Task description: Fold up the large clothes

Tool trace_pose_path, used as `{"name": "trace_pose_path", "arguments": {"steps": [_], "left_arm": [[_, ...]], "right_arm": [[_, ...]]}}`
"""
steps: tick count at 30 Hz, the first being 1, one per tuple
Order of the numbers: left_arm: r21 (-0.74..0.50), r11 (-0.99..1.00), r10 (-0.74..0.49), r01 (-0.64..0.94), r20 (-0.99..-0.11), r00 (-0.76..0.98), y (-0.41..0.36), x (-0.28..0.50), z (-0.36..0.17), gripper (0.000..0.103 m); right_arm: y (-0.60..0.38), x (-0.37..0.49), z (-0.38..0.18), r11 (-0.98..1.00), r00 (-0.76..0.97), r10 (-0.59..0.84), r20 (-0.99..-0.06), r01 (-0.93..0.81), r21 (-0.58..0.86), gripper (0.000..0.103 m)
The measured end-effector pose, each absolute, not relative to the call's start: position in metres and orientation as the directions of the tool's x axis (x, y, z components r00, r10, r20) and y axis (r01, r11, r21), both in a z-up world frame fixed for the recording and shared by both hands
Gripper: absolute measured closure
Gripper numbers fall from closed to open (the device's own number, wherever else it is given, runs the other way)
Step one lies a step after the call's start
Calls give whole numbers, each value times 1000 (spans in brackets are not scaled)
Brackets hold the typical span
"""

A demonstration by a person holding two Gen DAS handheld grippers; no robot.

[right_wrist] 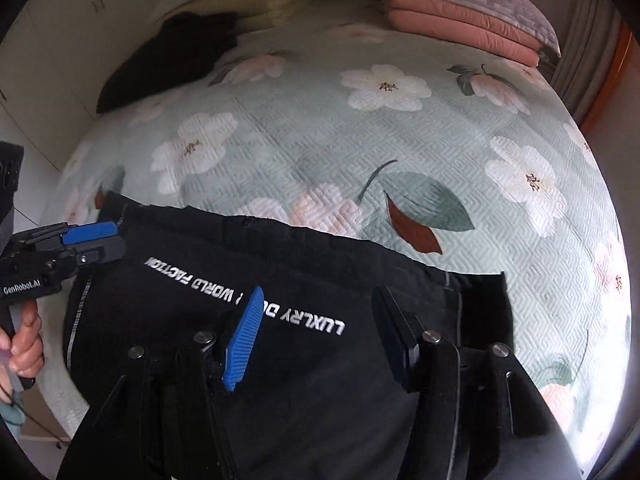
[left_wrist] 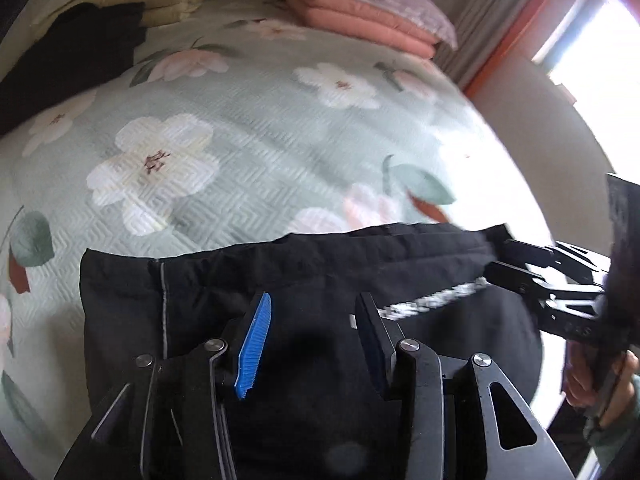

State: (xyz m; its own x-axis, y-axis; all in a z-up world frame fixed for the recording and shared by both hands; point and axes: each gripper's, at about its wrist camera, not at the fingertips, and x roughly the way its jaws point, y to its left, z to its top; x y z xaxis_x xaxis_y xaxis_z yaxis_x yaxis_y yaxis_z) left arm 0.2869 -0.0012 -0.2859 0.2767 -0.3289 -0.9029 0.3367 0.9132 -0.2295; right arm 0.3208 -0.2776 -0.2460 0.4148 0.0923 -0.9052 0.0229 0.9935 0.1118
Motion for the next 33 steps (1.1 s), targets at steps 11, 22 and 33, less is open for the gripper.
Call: {"name": "trace_pose_path", "arguments": {"steps": [11, 22, 33], "left_arm": [[-217, 952, -261, 218, -944, 201, 39, 303, -331, 69], [-396, 870, -447, 294, -885, 130, 20, 180, -255, 66], [-485, 871, -490, 77, -869, 66, 65, 182, -335, 101]], "right_arm": [[-292, 339, -297, 957, 301, 206, -931, 138, 256, 47], [-253, 205, -243, 981, 334, 149, -931, 67, 182, 44], [-246, 202, -296, 980, 275, 114, -955, 129, 154, 44]]}}
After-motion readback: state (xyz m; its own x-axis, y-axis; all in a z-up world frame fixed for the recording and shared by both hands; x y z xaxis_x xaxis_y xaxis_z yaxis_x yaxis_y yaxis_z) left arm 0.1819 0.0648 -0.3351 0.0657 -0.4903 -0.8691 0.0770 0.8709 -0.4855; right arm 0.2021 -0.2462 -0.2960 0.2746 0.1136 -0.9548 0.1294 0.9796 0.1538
